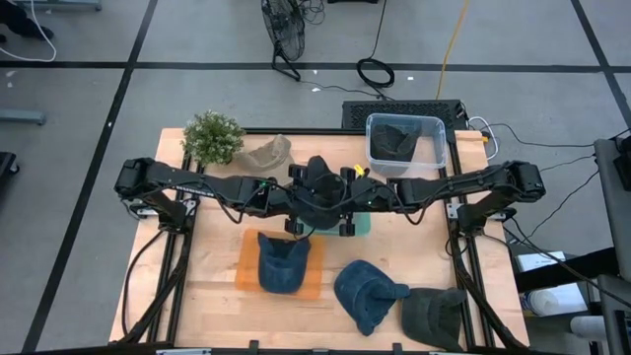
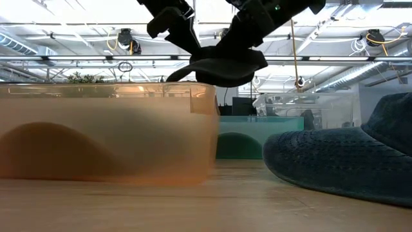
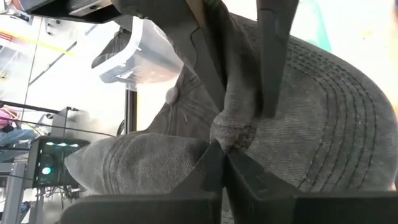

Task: Pick & Place hat
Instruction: Put the left black cap into the transparent bin

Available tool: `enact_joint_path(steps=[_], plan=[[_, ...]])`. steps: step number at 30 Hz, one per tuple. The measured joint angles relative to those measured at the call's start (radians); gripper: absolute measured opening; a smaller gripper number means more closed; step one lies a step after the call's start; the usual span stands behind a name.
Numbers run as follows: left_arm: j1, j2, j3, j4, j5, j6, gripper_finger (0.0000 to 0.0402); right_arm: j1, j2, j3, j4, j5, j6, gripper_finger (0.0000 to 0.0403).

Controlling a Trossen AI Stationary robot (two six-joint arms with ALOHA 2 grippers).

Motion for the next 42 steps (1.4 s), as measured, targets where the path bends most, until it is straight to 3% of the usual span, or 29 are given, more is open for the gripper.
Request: enact_joint_path(steps=[8, 11, 16, 23, 27, 29, 37, 42], plan=[[0.0, 0.0, 0.0, -0.001, -0.003, -0.006, 0.001, -0.007, 0.0, 0.0, -0.012, 0.0, -0.005, 0.0011], [0.0, 0.0, 0.0, 0.001, -0.003, -0.006, 0.0006, -0.007, 0.0, 0.0, -0.012, 0.001, -0.019, 0.0006], [-0.001, 0.0, 0.0, 0.005, -0.002, -0.042, 0.0039, -0.008, 0.0, 0.0, -0.037, 0.018, -0.097, 0.0003], [-0.001, 0.0, 0.001, 0.009, -0.056, -0.09, 0.0087, -0.008, -0.033, 0.001, -0.134, 0.257, -0.302, 0.0002], [-0.001, 0.0, 0.001, 0.018, -0.058, -0.101, 0.0101, -0.016, -0.089, 0.001, -0.194, 0.454, -0.43, 0.0001], [0.0, 0.0, 0.001, 0.022, -0.079, -0.101, 0.0103, -0.032, -0.134, 0.001, -0.243, 0.5, -0.477, 0.0001], [0.011, -0.015, 0.002, 0.018, -0.134, -0.11, 0.0097, -0.147, -0.348, 0.001, -0.479, 0.502, -0.553, 0.0], [0.034, -0.018, 0.002, 0.02, -0.136, -0.114, 0.0097, -0.213, -0.454, 0.001, -0.539, 0.498, -0.655, 0.0]])
